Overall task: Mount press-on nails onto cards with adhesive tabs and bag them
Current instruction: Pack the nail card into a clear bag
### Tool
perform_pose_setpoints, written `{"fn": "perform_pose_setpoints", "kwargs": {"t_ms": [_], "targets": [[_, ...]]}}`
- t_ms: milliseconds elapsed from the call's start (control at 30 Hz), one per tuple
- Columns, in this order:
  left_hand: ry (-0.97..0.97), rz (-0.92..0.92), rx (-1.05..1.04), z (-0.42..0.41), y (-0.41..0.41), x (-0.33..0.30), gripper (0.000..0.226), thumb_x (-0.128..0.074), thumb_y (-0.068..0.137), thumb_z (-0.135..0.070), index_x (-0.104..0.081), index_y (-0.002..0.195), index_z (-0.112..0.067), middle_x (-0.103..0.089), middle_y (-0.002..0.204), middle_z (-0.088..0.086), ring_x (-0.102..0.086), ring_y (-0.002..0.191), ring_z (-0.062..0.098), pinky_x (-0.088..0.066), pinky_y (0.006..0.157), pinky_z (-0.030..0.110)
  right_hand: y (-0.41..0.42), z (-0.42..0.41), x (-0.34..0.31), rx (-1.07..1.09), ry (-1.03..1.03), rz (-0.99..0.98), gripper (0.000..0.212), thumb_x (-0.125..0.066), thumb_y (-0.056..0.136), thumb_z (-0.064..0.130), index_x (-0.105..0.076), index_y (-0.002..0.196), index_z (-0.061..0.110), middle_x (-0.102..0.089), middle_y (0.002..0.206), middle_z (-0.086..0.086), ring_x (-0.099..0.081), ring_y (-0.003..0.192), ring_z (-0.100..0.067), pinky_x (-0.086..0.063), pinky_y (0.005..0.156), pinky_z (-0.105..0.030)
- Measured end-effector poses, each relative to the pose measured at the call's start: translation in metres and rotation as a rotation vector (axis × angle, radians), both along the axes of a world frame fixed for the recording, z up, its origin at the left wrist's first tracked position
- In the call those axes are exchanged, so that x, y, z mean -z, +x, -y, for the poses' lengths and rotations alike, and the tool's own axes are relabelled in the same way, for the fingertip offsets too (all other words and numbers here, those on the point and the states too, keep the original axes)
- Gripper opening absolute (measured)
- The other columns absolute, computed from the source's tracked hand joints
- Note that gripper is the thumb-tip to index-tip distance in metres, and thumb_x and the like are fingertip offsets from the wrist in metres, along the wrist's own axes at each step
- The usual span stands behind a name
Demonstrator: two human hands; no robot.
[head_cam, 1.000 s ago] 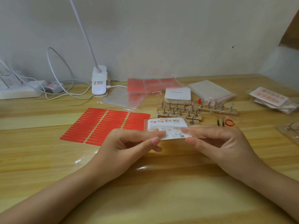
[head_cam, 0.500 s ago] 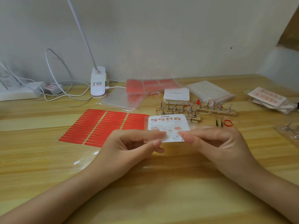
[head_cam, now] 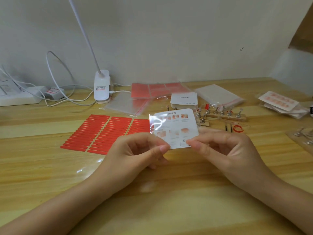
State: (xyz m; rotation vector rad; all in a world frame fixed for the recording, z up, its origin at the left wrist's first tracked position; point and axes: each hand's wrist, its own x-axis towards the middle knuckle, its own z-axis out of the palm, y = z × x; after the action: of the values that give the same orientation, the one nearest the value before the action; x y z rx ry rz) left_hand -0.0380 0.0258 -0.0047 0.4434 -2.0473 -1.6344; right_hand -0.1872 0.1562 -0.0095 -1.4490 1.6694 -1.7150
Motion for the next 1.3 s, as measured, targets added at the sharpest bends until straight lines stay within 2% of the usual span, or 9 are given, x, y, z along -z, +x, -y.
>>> {"fn": "perform_pose_setpoints", "kwargs": {"t_ms": [100, 200, 300, 400, 667, 800, 1033, 1167, 1300], "targets": [[-0.012, -0.008, -0.025, 0.0004, -0.0004, -0.0003, 0.017, -0.07, 0.063, -0.032, -0.074, 0.068, -0.017, -0.065, 0.066, -0.002, -0.061, 0.057, 0.005, -0.05, 0.052, 0.017, -0.0007, -0.0005, 0.0, -0.007, 0.009, 0.019, 0.017, -0.065, 0.07, 0.031, -0.075, 0.08, 0.022, -0.071, 0.092, 0.01, -0.067, 0.088, -0.007, -0.052, 0.074, -0.018], [-0.005, -0.014, -0.039, 0.0012, -0.0007, -0.0003, 0.015, -0.071, 0.062, -0.029, -0.075, 0.065, -0.015, -0.062, 0.07, -0.008, -0.059, 0.059, 0.004, -0.049, 0.052, 0.017, -0.0011, -0.0002, 0.0014, 0.004, 0.016, 0.021, 0.022, -0.065, 0.068, 0.036, -0.076, 0.079, 0.019, -0.069, 0.1, 0.006, -0.065, 0.094, -0.012, -0.052, 0.079, -0.022], [-0.037, 0.008, -0.029, 0.0005, 0.0, 0.0, 0.012, -0.071, 0.065, -0.03, -0.074, 0.065, -0.019, -0.062, 0.069, 0.0, -0.058, 0.06, 0.009, -0.051, 0.054, 0.023, -0.0008, -0.0007, 0.001, 0.005, 0.012, 0.039, 0.021, -0.066, 0.066, 0.035, -0.076, 0.076, 0.019, -0.068, 0.101, 0.005, -0.065, 0.095, -0.011, -0.052, 0.079, -0.02], [-0.031, 0.005, -0.027, -0.0021, 0.0004, -0.0003, 0.014, -0.071, 0.064, -0.032, -0.074, 0.068, -0.02, -0.065, 0.066, 0.009, -0.058, 0.06, 0.011, -0.048, 0.057, 0.02, 0.0, -0.0019, -0.0008, 0.017, 0.018, 0.053, 0.016, -0.066, 0.068, 0.028, -0.075, 0.072, 0.017, -0.069, 0.097, 0.005, -0.064, 0.091, -0.002, -0.047, 0.073, -0.009], [-0.029, -0.022, 0.026, -0.003, -0.0012, 0.0029, 0.013, -0.07, 0.067, -0.022, -0.07, 0.074, -0.011, -0.064, 0.059, -0.005, -0.06, 0.06, 0.005, -0.045, 0.058, 0.012, 0.0024, -0.0021, -0.0021, 0.097, 0.039, 0.044, 0.025, -0.065, 0.065, 0.035, -0.076, 0.072, 0.014, -0.071, 0.091, -0.002, -0.067, 0.087, -0.013, -0.053, 0.076, -0.021], [0.025, -0.028, 0.049, -0.0014, -0.0009, 0.0034, 0.019, -0.076, 0.068, -0.026, -0.065, 0.083, -0.019, -0.063, 0.062, -0.002, -0.065, 0.065, 0.012, -0.05, 0.062, 0.017, 0.0046, -0.0033, -0.0042, 0.15, 0.041, 0.053, 0.03, -0.064, 0.061, 0.039, -0.076, 0.071, 0.014, -0.071, 0.087, -0.001, -0.066, 0.082, -0.009, -0.051, 0.07, -0.015], [-0.051, 0.024, -0.091, -0.0021, -0.0016, -0.0001, 0.025, -0.066, 0.063, -0.044, -0.064, 0.061, -0.018, -0.06, 0.054, -0.004, -0.057, 0.053, 0.009, -0.047, 0.056, 0.019, 0.0053, -0.0033, -0.0042, 0.176, 0.044, 0.059, 0.027, -0.064, 0.06, 0.04, -0.074, 0.066, 0.016, -0.071, 0.086, 0.004, -0.066, 0.078, -0.006, -0.049, 0.067, -0.011], [-0.016, 0.001, -0.088, -0.0026, -0.0027, 0.0007, 0.024, -0.066, 0.069, -0.03, -0.059, 0.058, -0.01, -0.061, 0.053, -0.001, -0.057, 0.052, 0.007, -0.046, 0.054, 0.013, 0.0044, -0.0039, -0.004, 0.152, 0.039, 0.094, 0.018, -0.065, 0.063, 0.035, -0.076, 0.069, 0.021, -0.073, 0.083, 0.007, -0.067, 0.079, -0.005, -0.048, 0.068, -0.01], [-0.059, -0.012, -0.065, -0.0027, -0.0022, 0.0018, 0.025, -0.065, 0.07, -0.031, -0.061, 0.059, -0.008, -0.063, 0.054, 0.001, -0.058, 0.052, 0.007, -0.047, 0.055, 0.014, 0.0051, -0.0051, -0.0061, 0.106, 0.045, 0.089, 0.02, -0.07, 0.065, 0.04, -0.074, 0.085, 0.035, -0.073, 0.081, 0.008, -0.068, 0.072, -0.009, -0.051, 0.067, -0.013]]}}
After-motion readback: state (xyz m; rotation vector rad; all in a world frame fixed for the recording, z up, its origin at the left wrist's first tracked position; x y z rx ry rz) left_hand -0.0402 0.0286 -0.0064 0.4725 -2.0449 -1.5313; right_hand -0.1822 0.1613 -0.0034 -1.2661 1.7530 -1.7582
